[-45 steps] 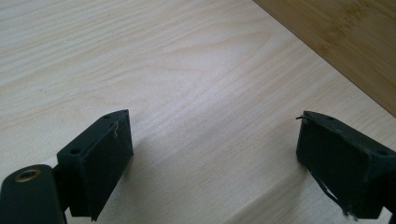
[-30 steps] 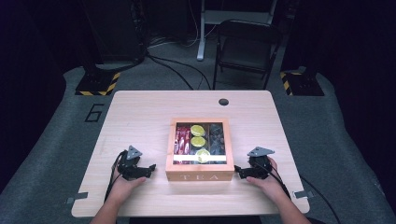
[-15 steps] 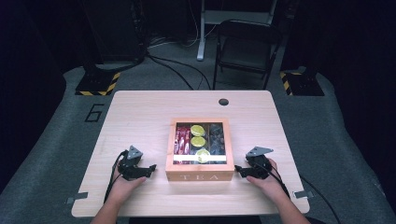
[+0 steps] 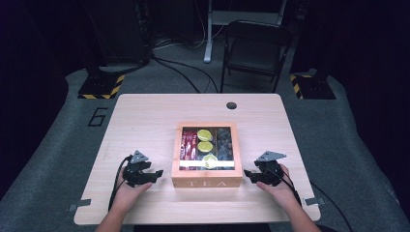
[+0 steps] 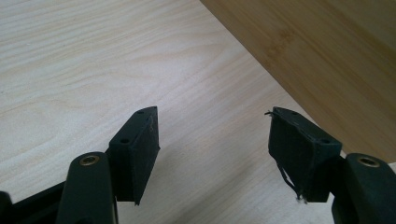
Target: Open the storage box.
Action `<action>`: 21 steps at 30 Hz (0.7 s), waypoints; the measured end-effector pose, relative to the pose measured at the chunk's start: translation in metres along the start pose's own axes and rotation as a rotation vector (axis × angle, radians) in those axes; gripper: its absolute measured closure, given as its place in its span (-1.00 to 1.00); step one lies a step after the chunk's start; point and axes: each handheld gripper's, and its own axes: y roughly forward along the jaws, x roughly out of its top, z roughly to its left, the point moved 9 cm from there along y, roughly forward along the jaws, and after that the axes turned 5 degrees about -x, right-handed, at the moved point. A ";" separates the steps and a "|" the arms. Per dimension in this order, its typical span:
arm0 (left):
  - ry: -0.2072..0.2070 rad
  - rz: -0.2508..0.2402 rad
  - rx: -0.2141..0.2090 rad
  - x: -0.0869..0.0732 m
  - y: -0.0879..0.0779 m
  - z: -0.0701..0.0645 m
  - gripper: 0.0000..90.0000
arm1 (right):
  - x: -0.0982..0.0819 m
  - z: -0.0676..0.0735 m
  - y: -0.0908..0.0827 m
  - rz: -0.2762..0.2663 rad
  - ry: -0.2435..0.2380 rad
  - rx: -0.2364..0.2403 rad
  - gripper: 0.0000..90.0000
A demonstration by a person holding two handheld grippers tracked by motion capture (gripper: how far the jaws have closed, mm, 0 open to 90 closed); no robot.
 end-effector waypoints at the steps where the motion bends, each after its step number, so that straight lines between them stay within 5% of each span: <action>1: -0.003 -0.004 -0.004 0.001 -0.002 -0.001 -0.25 | 0.000 0.001 -0.001 -0.001 0.016 0.006 -0.13; 21: -0.024 -0.065 -0.024 0.011 -0.019 -0.014 -0.17 | 0.013 0.008 -0.029 -0.082 0.034 0.061 -0.03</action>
